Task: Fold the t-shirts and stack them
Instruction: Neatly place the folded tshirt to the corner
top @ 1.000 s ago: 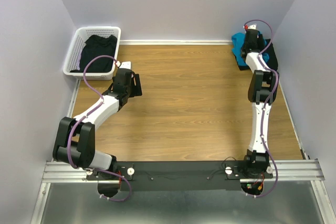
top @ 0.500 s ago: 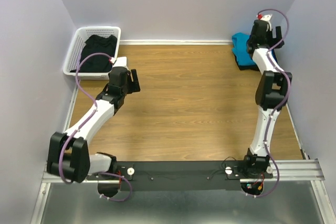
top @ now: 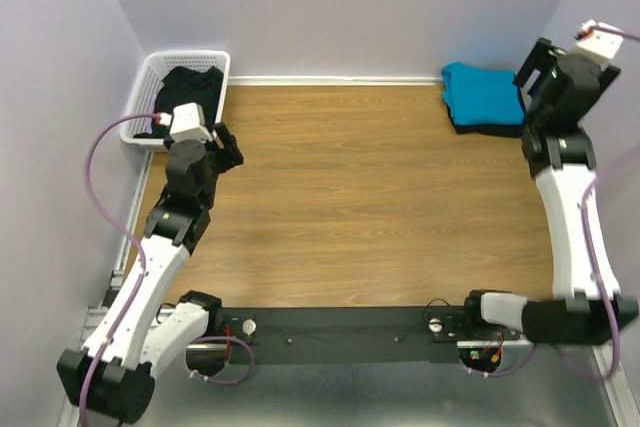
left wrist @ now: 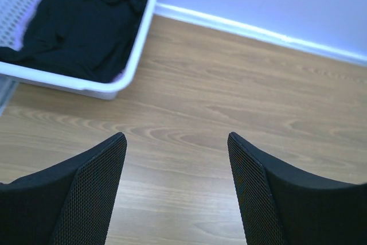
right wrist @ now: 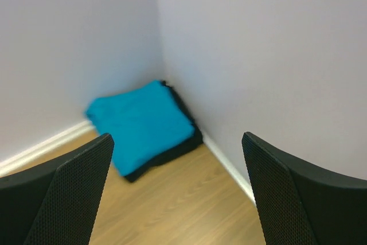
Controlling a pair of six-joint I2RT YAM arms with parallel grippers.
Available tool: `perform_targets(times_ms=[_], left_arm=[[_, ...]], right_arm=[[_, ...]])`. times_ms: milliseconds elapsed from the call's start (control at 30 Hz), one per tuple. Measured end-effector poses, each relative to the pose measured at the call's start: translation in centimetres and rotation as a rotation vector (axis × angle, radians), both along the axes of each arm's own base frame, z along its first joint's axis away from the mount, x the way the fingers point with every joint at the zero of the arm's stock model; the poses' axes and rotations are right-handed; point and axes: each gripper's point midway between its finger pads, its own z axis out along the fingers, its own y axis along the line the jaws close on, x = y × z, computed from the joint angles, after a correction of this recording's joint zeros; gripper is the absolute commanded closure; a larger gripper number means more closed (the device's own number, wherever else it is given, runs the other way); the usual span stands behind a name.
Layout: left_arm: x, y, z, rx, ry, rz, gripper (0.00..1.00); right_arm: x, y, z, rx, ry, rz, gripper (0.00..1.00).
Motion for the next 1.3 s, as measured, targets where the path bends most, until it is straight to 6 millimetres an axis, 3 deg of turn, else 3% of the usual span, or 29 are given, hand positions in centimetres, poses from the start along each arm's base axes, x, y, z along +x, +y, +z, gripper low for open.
perform_targets(times_ms=[167, 300, 433, 533, 733, 867, 1033, 1300], left_arm=[[-3.3, 2.5, 4.9, -0.039, -0.112, 0.097, 0.2], [-6.8, 4.7, 9.2, -0.102, -0.241, 0.177, 0.2], [-10.9, 6.7, 11.6, -0.169, -0.364, 0.232, 0.2], [-12.9, 7.4, 11.0, -0.204, -0.42, 0.242, 0.2], [-13.3, 7.5, 7.1, -0.214, -0.408, 0.243, 0.2], [-13.2, 7.4, 6.2, -0.219, -0.399, 0.244, 0.05], [-13.2, 7.6, 5.4, -0.237, -0.399, 0.262, 0.01], [-14.1, 8.1, 5.3, -0.255, -0.454, 0.274, 0.01]], right_arm=[[-7.5, 3.0, 2.3, 0.102, -0.156, 0.142, 0.0], [-11.8, 4.5, 0.7, 0.135, -0.183, 0.205, 0.0], [-15.4, 5.8, -2.7, 0.156, -0.191, 0.252, 0.0], [-16.8, 6.1, -4.9, 0.162, -0.181, 0.266, 0.0], [-17.5, 6.3, -8.7, 0.182, -0.149, 0.264, 0.0], [-17.4, 6.3, -10.7, 0.188, -0.12, 0.262, 0.0], [-17.5, 6.5, -11.9, 0.187, -0.103, 0.273, 0.0], [-17.4, 6.7, -11.6, 0.166, -0.111, 0.285, 0.0]])
